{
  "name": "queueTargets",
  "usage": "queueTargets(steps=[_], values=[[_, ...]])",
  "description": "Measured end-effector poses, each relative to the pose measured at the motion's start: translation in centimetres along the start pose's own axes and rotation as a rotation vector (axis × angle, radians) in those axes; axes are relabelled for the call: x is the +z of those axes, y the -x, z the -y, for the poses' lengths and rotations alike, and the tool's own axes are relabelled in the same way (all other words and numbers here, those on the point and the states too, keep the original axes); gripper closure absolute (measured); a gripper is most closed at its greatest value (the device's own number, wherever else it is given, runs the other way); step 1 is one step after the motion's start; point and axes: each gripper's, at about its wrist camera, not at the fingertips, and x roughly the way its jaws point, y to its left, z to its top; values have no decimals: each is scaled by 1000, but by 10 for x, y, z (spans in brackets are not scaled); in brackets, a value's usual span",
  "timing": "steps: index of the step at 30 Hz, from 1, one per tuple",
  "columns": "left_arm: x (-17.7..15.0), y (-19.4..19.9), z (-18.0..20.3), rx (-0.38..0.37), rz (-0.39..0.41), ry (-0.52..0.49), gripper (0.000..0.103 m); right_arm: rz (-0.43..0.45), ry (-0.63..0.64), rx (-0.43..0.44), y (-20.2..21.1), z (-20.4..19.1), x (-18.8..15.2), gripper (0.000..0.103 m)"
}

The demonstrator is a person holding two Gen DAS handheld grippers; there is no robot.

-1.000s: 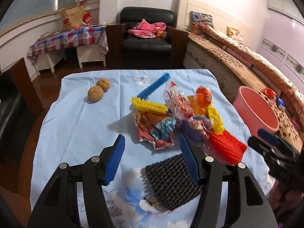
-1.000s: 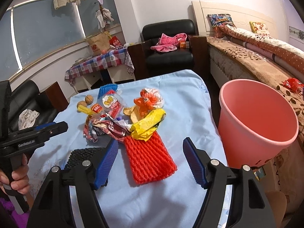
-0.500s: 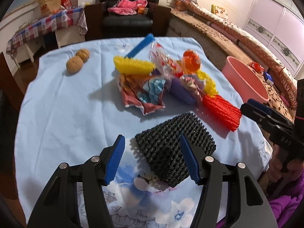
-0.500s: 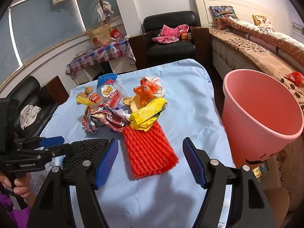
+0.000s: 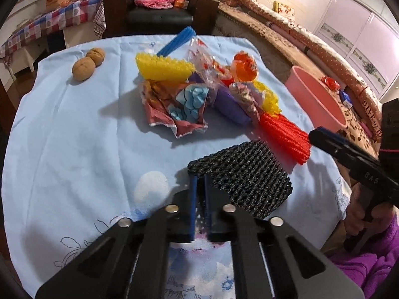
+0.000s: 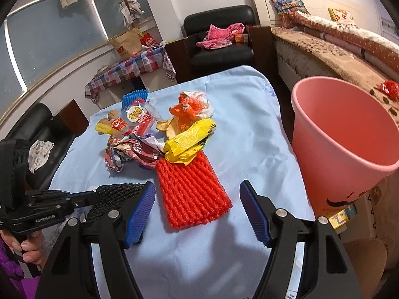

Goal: Collect trash
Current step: 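Grasp the black mesh pad with the left gripper while the right gripper grasps the red foam net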

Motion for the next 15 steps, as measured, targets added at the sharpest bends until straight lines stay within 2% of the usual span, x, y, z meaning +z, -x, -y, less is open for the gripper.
queueTargets(steps=[3,6,9,11,15], values=[[0,7,2,-11,29,-12,100,-25,-34,3,-5,8,-1,34],[1,13,5,-15,54,-30,100,-48,-66,12,-10,15,-2,46],[3,17,9,-15,74,-43,100,-67,-77,19,-14,18,-3,69],[4,21,11,-9,89,-52,100,-81,-89,19,-15,21,-4,91],[6,30,14,-3,121,-66,100,-64,-98,46,-9,22,-3,92]])
